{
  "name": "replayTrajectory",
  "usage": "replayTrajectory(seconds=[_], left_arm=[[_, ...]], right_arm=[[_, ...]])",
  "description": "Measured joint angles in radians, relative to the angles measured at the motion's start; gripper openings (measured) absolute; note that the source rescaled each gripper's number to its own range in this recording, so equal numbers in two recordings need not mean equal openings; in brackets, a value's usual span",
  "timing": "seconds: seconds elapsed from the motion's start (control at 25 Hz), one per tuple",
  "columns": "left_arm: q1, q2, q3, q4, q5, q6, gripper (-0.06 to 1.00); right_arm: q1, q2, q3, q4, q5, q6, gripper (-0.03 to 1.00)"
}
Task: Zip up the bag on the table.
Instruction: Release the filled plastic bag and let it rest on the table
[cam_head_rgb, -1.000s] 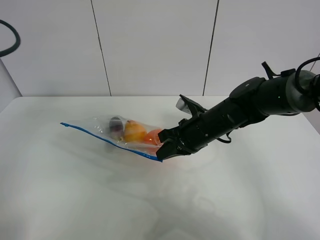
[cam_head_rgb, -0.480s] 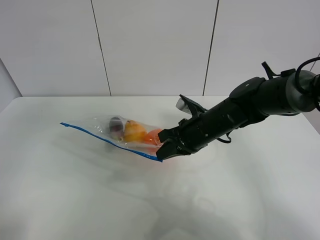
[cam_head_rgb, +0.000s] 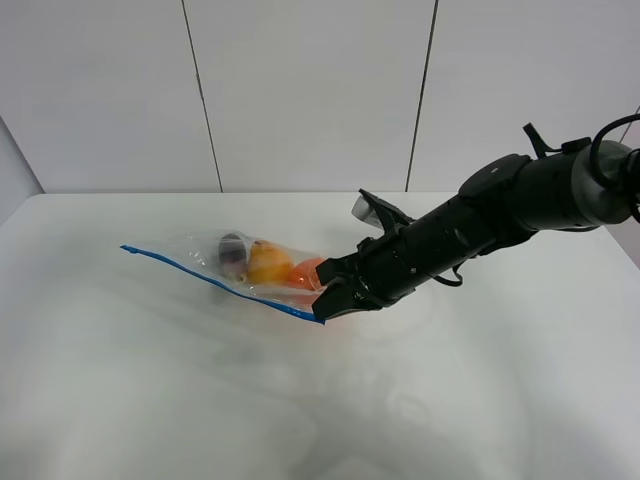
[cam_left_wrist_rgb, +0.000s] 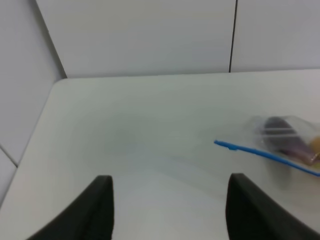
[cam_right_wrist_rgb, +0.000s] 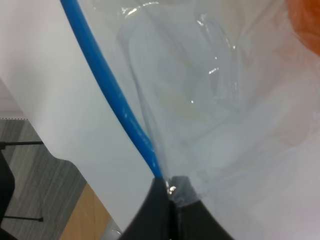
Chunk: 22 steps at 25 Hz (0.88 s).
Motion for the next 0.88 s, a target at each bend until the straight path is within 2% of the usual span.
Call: replayTrajectory(seconds=[0.16, 0.36, 0.56, 0.88], left_arm=[[0.0, -0.077, 0.008, 0.0, 0.066, -0.048, 0.63], [0.0, -0.161, 0.009, 0.002, 0.093, -0.082, 0.63], [0.0, -0.219, 0.01, 0.002, 0.162, -0.093, 0.63], [0.0, -0.357, 0.015, 0.02, 0.211, -0.108, 0.63]], right_arm=[[0.0, 0.0, 0.0, 0.0, 0.0, 0.0, 0.0], [0.0, 0.0, 0.0, 0.0, -0.002, -0.004, 0.0], [0.0, 0.0, 0.0, 0.0, -0.002, -0.011, 0.0], [0.0, 0.0, 0.0, 0.0, -0.003, -0.018, 0.0]])
